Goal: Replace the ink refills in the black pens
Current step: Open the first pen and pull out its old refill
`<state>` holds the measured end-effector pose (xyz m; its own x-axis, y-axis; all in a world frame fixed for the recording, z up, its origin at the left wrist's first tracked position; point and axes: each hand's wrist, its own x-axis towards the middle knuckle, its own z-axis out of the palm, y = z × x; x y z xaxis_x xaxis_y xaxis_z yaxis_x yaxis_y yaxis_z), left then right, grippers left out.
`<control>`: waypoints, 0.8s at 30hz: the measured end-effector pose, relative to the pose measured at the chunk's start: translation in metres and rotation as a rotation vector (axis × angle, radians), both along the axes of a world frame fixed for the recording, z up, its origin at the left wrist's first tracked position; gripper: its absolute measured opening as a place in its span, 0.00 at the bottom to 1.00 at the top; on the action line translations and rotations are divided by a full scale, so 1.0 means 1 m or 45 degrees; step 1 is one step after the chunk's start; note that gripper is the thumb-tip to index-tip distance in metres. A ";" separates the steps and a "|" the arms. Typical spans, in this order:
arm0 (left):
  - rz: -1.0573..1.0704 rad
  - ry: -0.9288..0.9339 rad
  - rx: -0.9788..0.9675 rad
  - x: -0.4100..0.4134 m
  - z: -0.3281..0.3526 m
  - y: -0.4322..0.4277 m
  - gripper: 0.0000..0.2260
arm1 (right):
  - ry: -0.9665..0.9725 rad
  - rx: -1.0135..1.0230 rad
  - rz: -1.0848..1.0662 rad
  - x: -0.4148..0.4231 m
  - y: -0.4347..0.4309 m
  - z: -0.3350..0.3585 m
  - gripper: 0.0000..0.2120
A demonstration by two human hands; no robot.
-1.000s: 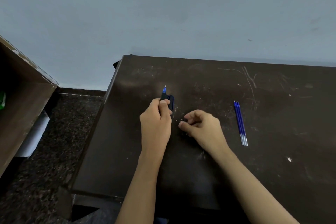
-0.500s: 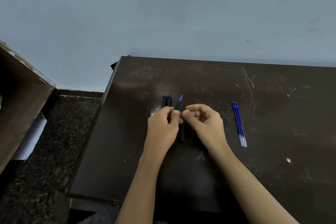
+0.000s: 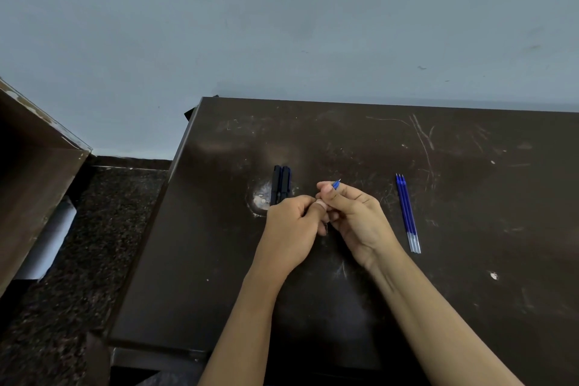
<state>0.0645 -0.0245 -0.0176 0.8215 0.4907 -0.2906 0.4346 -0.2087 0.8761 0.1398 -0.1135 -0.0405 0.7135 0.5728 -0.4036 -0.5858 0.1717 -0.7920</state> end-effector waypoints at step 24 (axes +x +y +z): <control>0.006 -0.053 -0.291 -0.004 0.000 0.006 0.10 | -0.086 0.120 0.023 0.003 -0.002 0.005 0.14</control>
